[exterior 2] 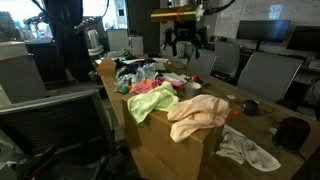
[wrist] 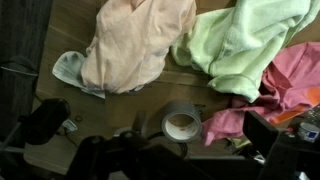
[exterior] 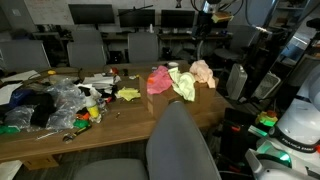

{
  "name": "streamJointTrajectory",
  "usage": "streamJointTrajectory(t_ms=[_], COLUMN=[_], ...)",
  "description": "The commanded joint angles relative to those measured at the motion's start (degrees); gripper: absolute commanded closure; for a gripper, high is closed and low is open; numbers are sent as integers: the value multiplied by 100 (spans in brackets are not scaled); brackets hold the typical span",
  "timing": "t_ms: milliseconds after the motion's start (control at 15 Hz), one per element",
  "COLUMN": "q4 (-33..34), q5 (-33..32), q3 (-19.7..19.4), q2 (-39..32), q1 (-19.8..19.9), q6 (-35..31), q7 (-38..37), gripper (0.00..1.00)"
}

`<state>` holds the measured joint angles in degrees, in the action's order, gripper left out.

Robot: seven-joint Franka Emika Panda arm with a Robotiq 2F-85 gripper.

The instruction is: Hang the peach and yellow shirts on the back of the chair

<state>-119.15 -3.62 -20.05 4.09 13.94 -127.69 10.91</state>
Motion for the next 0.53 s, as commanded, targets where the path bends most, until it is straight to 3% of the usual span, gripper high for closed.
streamJointTrajectory(t_ms=[0, 467], q4=[770, 1436], q5=[360, 946], q3=[6, 51], q2=[-821, -1672], q1=[224, 674], q6=[212, 714], q7=[-178, -331], gripper=[0, 0])
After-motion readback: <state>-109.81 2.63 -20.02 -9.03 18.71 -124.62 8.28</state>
